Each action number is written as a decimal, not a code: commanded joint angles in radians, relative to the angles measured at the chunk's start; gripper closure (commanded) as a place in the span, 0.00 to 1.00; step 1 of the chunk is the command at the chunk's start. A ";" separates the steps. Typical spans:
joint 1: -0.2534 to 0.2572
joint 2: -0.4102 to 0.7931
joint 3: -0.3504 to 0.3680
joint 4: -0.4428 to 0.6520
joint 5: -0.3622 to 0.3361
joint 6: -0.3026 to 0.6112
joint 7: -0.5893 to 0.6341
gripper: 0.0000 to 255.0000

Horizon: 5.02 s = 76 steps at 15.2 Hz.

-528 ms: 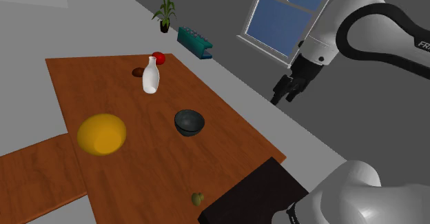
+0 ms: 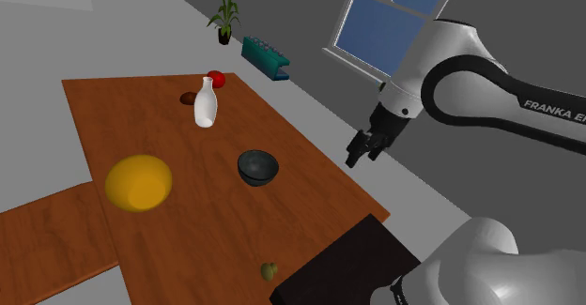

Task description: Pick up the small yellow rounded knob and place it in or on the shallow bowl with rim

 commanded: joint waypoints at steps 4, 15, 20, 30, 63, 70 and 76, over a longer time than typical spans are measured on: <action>0.031 0.052 0.069 -0.112 0.035 0.155 0.054 0.00; 0.093 0.350 0.253 -0.243 0.101 0.556 0.204 0.00; 0.082 0.571 0.347 -0.240 0.063 0.756 0.311 0.00; 0.131 1.100 0.307 -0.093 -0.512 1.037 0.851 0.00; 0.154 1.118 0.278 -0.094 -0.538 1.056 0.871 1.00; 0.070 0.983 0.404 -0.130 -0.354 0.971 0.734 1.00; 0.044 0.861 0.469 -0.145 -0.183 0.886 0.609 1.00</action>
